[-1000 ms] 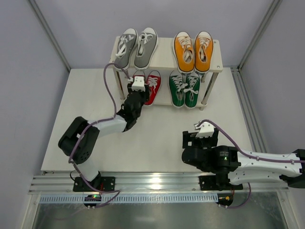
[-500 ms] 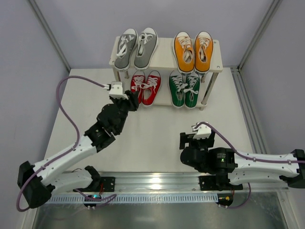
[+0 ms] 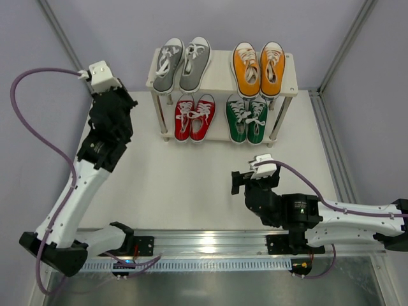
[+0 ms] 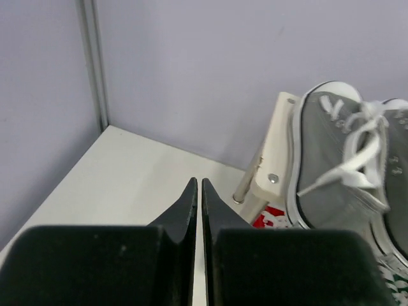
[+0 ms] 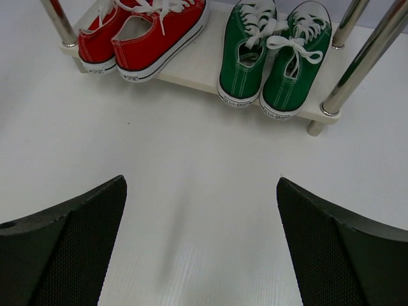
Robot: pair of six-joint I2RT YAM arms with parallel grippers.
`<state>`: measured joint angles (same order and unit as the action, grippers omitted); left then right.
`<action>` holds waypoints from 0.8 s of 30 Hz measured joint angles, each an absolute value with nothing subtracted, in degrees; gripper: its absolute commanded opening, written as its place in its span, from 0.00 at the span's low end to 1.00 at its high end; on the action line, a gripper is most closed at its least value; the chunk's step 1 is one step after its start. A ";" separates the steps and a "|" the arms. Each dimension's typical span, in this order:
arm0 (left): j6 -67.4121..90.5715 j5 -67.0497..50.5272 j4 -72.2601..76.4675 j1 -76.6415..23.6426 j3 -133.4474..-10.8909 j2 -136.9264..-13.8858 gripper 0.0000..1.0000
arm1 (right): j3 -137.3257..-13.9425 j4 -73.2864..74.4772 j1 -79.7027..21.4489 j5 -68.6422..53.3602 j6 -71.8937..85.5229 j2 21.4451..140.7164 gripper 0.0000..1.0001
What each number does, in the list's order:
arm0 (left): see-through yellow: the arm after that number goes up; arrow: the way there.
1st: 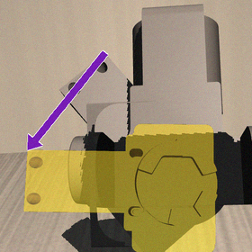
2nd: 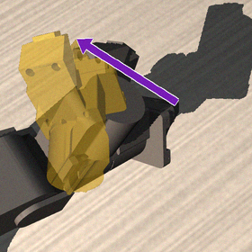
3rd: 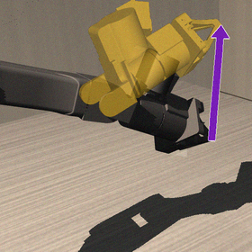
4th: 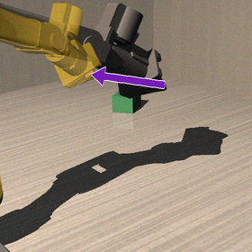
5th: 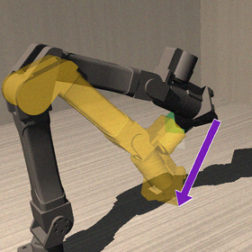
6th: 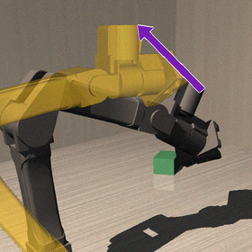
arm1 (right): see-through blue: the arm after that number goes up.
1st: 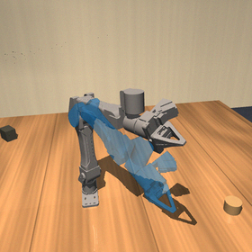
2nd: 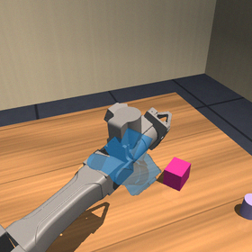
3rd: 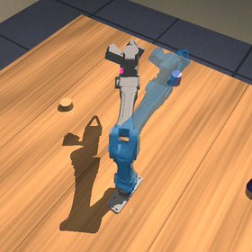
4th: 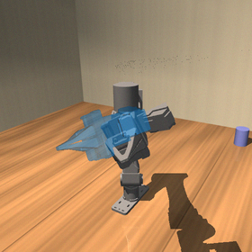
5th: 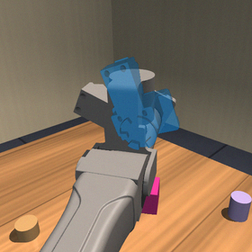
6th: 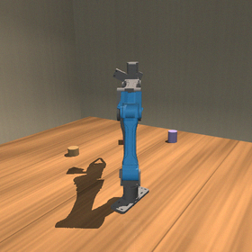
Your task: Place and organize the shoes onto the shoe shelf
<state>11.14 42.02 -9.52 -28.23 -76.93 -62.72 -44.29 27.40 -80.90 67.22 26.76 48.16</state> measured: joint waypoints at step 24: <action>19.62 14.63 -15.68 -18.63 -93.82 -86.72 0.00 | -45.43 24.08 -80.90 60.01 23.90 46.00 0.98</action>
